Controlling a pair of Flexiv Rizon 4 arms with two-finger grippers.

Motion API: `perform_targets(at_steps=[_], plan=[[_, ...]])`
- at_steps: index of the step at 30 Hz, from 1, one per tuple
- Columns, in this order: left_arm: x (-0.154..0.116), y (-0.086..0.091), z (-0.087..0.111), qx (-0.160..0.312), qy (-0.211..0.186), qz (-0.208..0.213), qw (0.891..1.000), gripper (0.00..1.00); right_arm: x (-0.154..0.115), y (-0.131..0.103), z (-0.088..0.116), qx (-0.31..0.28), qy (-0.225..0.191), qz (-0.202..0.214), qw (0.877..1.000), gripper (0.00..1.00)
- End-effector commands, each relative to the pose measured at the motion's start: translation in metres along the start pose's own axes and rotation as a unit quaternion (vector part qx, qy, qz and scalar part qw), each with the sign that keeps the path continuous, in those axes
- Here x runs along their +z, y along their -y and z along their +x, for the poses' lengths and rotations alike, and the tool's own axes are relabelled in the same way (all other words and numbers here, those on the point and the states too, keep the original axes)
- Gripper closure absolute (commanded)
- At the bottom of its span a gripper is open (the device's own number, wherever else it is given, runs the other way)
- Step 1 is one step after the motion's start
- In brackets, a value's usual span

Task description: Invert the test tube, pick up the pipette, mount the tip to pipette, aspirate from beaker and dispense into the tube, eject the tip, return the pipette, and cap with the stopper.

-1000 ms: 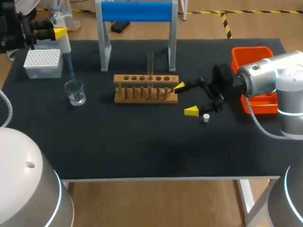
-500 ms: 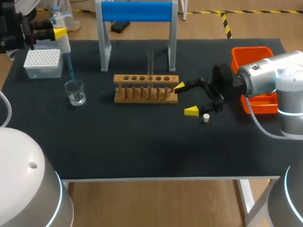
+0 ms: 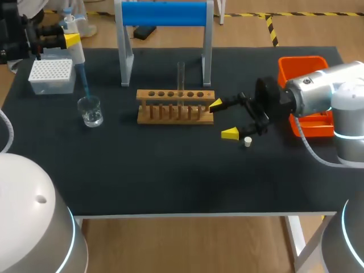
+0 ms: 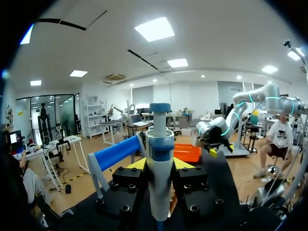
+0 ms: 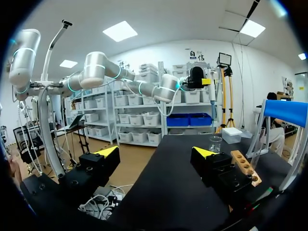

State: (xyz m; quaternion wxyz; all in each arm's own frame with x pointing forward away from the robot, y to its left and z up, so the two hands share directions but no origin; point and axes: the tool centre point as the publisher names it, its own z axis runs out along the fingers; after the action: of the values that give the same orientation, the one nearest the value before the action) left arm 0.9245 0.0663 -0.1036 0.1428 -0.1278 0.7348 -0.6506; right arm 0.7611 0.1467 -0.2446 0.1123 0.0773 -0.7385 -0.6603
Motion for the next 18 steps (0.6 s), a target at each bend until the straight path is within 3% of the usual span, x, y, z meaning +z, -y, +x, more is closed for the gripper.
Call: perform_targets(at_steps=[1, 9, 18], plan=[[0.0, 0.0, 0.0, 0.001, 0.001, 0.001, 1.0, 1.0, 0.011, -0.008, 0.006, -0.005, 0.013, 0.031, 0.999, 0.0], [0.0, 0.0, 0.0, 0.001, 0.001, 0.001, 1.0, 1.0, 0.044, -0.013, 0.005, 0.005, 0.023, 0.082, 0.996, 0.0], [0.0, 0.0, 0.0, 0.001, 0.001, 0.001, 1.0, 1.0, 0.096, -0.014, 0.003, 0.01, 0.069, 0.125, 0.99, 0.0]])
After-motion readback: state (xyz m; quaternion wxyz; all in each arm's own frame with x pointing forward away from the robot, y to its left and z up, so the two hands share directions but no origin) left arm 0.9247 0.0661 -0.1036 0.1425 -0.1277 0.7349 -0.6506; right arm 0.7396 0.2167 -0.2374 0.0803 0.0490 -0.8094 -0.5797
